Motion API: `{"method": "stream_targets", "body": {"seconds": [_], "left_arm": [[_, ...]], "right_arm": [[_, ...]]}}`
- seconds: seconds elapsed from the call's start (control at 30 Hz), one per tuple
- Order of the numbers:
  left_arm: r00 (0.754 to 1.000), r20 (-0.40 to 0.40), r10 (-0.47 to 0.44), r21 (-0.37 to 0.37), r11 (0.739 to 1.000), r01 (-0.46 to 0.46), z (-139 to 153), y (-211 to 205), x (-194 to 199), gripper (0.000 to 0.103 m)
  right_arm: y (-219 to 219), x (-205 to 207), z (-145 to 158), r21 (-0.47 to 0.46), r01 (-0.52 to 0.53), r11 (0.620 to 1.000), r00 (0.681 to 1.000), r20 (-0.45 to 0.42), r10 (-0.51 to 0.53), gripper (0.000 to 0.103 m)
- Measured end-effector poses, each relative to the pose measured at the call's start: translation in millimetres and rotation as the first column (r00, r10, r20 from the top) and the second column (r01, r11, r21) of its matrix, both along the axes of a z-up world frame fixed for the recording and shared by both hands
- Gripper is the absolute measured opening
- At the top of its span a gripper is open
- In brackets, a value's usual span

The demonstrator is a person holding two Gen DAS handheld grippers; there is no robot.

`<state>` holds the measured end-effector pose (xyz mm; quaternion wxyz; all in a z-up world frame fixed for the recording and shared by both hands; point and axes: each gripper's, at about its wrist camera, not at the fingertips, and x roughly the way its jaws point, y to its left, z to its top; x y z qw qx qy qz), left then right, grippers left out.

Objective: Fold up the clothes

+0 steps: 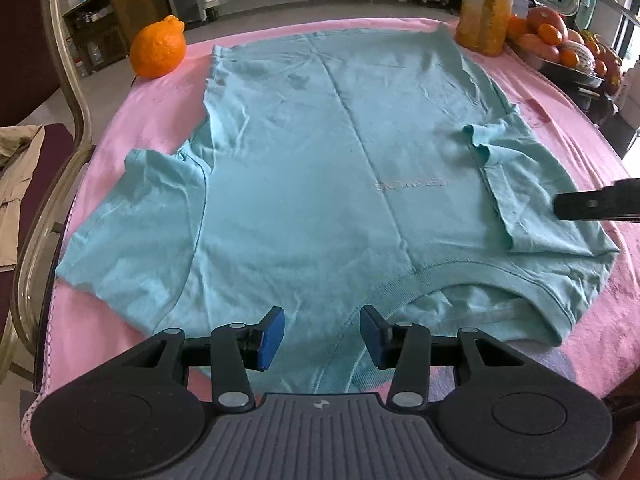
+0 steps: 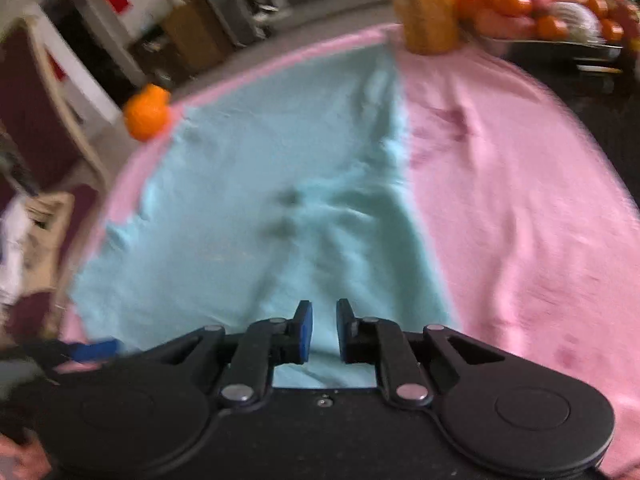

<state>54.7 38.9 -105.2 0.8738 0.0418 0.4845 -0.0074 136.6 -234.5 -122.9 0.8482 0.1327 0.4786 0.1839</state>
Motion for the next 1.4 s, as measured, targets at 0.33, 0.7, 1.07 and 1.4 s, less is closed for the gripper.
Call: {"method": "stream_targets", "body": {"seconds": [0.33,0.7,1.07,1.4], "left_arm": [[0.995,-0.072,0.067,-0.112,0.991,-0.075,8.3,39.8,-18.4,0.043],[0.745,-0.111,0.658,-0.407,0.654,-0.638,15.4,207.2,-4.9,0.041],[0.693,-0.237,0.68,-0.6,0.458,-0.655,-12.4,221.1,5.3,0.039],[0.643,-0.241,0.727,-0.642,0.378,-0.667,-21.7,225.9,5.2,0.037]], "right_arm": [[15.4,-22.8,6.8,-0.08,-0.07,0.994,0.993,-0.101,0.062,0.011],[-12.0,-5.5,105.2,0.248,-0.065,0.967,0.995,0.09,0.044,0.042],[-14.7,23.0,46.2,0.39,0.019,0.921,0.999,-0.033,-0.006,0.042],[-10.4,28.7,35.1,0.392,0.016,0.92,0.999,-0.036,-0.002,0.044]]}}
